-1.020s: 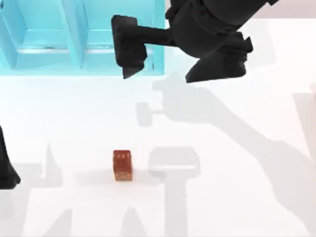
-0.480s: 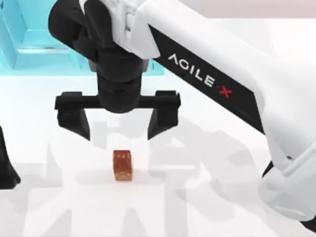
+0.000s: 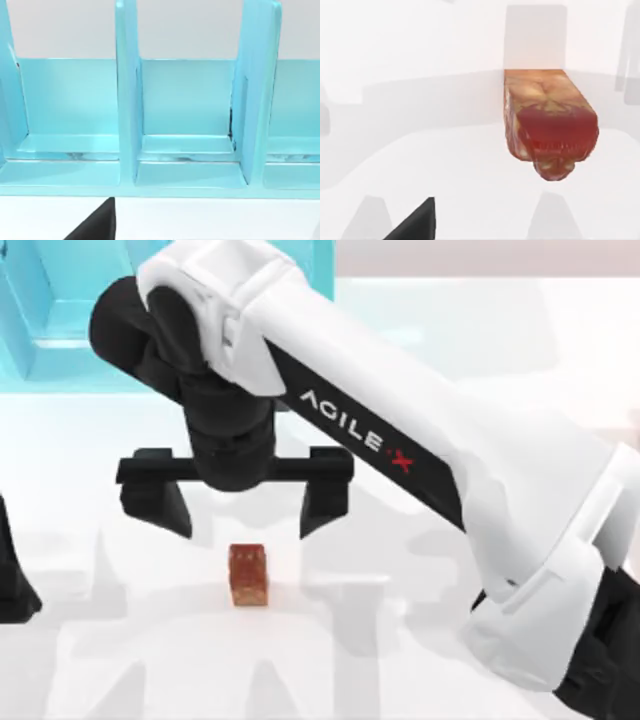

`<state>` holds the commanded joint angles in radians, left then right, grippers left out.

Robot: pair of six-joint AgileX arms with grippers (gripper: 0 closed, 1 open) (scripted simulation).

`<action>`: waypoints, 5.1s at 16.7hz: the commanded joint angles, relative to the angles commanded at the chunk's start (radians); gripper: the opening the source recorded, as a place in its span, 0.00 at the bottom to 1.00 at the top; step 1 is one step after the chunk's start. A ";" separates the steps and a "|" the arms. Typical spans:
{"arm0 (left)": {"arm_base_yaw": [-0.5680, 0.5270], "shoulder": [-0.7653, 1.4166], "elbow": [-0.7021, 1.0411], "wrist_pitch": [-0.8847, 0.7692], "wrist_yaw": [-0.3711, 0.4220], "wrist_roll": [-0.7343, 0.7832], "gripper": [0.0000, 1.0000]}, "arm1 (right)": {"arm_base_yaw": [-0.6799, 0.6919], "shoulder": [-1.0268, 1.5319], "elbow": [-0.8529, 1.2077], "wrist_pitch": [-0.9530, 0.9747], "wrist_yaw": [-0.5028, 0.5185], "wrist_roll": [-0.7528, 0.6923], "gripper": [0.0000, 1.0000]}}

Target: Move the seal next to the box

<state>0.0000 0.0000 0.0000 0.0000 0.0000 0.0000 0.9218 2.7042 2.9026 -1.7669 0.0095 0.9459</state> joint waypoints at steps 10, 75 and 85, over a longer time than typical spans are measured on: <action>0.000 0.000 0.000 0.000 0.000 0.000 1.00 | -0.002 0.097 0.115 -0.027 0.000 -0.001 1.00; 0.000 0.000 0.000 0.000 0.000 0.000 1.00 | -0.407 -0.373 -0.600 0.238 -0.047 -0.527 0.00; 0.000 0.000 0.000 0.000 0.000 0.000 1.00 | -0.842 -0.851 -1.236 0.419 -0.037 -0.855 0.00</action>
<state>0.0000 0.0000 0.0000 0.0000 0.0000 0.0000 0.0794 1.8536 1.6666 -1.3481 -0.0271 0.0908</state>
